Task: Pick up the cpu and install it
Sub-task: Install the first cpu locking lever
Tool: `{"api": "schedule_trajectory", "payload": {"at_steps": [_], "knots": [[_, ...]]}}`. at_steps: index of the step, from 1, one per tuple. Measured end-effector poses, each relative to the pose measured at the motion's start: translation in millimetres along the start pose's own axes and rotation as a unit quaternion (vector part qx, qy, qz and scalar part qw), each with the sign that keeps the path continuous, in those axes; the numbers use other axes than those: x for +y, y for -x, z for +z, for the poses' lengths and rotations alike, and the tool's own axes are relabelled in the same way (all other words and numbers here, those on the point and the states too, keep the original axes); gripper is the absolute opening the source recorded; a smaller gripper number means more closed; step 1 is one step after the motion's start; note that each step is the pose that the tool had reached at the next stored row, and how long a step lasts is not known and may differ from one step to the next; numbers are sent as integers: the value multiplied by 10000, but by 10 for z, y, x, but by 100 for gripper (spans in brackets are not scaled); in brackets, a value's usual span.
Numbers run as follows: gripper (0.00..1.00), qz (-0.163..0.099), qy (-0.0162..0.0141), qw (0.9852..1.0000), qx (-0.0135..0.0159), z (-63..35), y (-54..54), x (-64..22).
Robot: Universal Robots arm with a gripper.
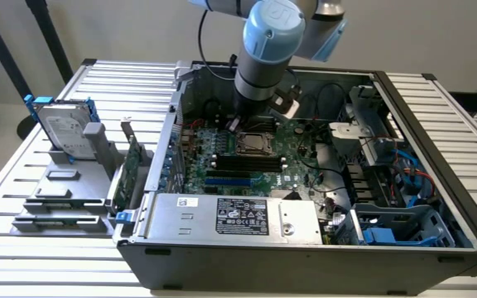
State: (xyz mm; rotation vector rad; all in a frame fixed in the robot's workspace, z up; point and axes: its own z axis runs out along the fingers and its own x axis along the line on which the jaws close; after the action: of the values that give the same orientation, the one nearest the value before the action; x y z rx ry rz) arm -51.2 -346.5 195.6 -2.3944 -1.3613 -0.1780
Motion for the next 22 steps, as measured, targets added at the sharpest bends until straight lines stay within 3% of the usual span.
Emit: {"api": "schedule_trajectory", "payload": {"at_steps": [9,14,20,22], "knots": [[11,27,-56,10000,-32,19,-24,53],[11,61,-129,9999,-73,18,-50,97],[11,116,-243,9995,-140,14,-84,153],[11,125,-260,9995,-150,14,-91,165]]}}
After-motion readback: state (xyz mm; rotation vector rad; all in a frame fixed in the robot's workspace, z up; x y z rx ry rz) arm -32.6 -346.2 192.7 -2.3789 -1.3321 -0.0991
